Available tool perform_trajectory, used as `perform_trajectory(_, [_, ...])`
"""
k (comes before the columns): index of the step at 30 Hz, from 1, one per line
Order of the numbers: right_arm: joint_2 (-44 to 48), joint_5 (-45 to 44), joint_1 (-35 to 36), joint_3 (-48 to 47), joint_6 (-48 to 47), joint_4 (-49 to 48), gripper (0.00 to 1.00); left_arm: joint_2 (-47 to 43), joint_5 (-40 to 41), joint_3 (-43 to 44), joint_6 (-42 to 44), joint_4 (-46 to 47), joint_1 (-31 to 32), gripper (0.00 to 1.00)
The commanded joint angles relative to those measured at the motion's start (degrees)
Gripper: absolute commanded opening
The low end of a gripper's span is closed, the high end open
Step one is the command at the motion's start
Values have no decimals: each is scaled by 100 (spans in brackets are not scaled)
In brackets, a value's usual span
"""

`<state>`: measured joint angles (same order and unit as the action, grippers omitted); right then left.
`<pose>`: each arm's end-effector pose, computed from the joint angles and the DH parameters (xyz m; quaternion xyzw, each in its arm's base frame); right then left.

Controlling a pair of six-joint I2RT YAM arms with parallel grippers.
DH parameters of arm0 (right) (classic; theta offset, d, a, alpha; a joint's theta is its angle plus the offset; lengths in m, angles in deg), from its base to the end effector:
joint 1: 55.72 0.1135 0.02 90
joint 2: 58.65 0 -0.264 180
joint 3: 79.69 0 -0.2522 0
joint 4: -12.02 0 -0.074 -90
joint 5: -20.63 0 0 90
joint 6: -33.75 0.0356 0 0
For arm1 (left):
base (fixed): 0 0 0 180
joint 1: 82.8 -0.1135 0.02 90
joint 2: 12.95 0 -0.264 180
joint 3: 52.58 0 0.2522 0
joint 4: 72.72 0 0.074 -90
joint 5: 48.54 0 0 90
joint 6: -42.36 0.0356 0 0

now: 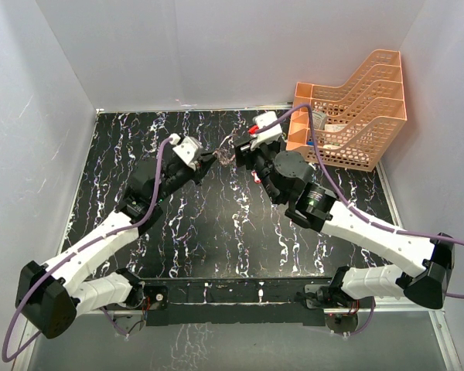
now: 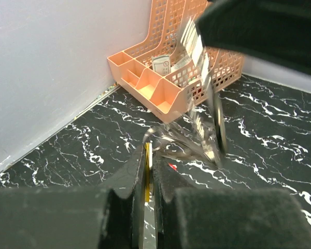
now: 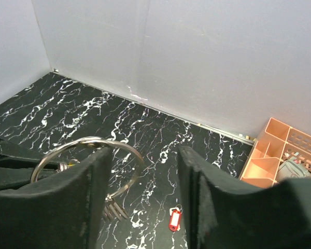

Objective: Remove the keys from the keyring

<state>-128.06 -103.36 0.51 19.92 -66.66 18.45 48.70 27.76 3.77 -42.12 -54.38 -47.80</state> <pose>0.1710 0.2200 0.4169 -0.1770 0.6601 0.0908 0.7243 0.2012 -0.1512 0.3470 0.3015 0.5472 -0.2695 0.7328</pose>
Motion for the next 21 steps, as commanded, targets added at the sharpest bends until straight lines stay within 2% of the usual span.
perform_trajectory(1, [-92, -219, 0, -203, 14, -254, 58, -89, -97, 969, 451, -1979, 32, 0])
perform_trajectory(3, [-132, -350, -4, -208, 5, -233, 64, 13, -123, 1483, 447, -2698, 33, 0])
perform_trajectory(8, [-312, -763, -3, -266, -155, -254, 67, 540, -206, 3031, 610, -4743, 44, 0])
perform_trajectory(14, [-226, -831, 2, -121, -159, -208, 69, 172, 248, 3107, 1077, -4760, 64, 0])
perform_trajectory(18, [23, -808, 2, 171, -138, -422, 69, 653, 216, 3767, 1075, -5481, 57, 0])
perform_trajectory(21, [339, -381, 2, 492, -4, -574, 68, 962, -103, 4140, 1066, -5876, 59, 0])
